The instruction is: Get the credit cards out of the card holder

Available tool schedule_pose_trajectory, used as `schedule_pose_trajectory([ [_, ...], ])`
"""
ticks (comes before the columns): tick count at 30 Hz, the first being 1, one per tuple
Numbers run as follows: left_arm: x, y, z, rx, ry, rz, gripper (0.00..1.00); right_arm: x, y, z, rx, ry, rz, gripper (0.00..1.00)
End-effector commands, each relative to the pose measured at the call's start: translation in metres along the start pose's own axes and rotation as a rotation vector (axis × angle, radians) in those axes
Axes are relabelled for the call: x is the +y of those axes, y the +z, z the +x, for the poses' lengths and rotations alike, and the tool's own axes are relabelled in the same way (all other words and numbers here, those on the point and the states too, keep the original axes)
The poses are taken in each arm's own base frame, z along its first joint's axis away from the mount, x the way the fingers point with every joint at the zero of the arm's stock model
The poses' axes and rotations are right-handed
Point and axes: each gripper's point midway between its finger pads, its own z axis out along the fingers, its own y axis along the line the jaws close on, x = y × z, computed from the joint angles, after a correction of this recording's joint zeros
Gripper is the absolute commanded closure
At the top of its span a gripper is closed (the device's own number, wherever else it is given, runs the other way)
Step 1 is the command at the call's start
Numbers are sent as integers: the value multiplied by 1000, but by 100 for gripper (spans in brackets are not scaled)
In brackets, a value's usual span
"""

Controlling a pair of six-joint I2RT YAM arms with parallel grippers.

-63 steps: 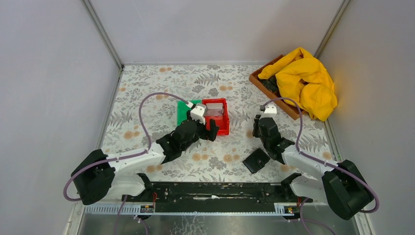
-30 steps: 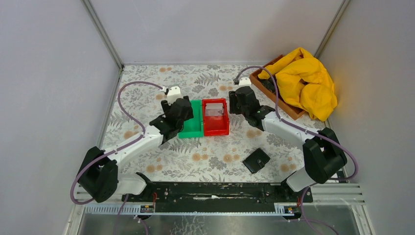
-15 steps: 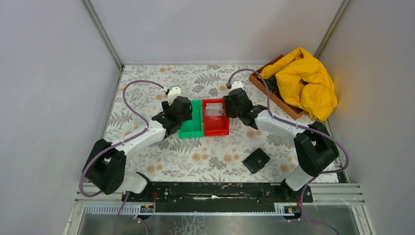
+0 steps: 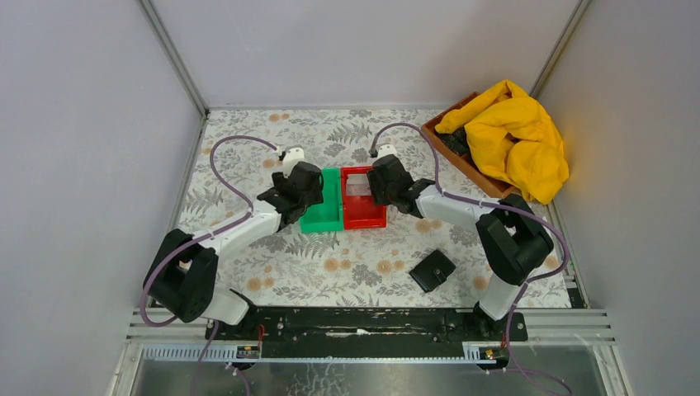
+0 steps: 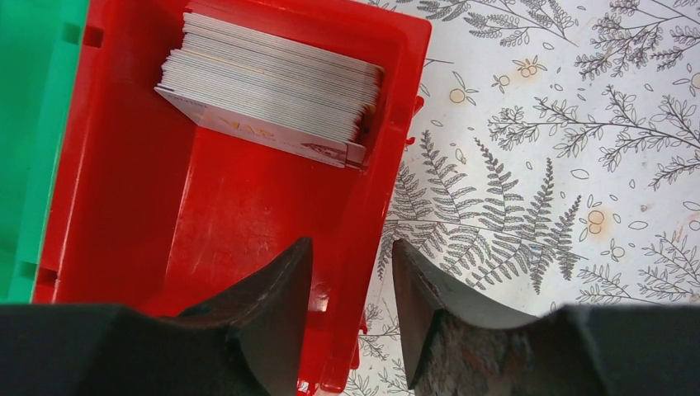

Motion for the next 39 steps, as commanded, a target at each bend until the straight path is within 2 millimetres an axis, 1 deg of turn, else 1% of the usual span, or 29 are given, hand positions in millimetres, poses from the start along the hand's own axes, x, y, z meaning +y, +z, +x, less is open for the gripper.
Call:
schedule_pose_trajectory([
  [1, -4, 4, -2, 5, -12, 6, 25, 8, -2, -23, -69, 14, -13, 53],
  [5, -5, 7, 2, 18, -6, 5, 26, 7, -1, -22, -68, 12, -5, 53],
  [9, -5, 11, 6, 32, 5, 5, 26, 4, 1, -22, -70, 18, 15, 58],
  [15, -9, 16, 11, 43, 12, 11, 28, 3, 3, -24, -83, 52, 31, 61],
  [22, -10, 16, 10, 39, 3, 15, 40, -2, 2, -24, -88, 52, 52, 62],
  [26, -10, 17, 10, 39, 2, 13, 47, -4, 1, -24, -89, 50, 61, 66],
  [29, -10, 18, 10, 42, 4, 12, 56, -4, 0, -25, -91, 52, 64, 71],
  [35, -9, 19, 12, 57, 7, 8, 62, -5, 0, -24, -87, 49, 67, 75],
  [39, -9, 20, 14, 64, 10, 5, 68, -6, 1, -23, -85, 46, 74, 76],
])
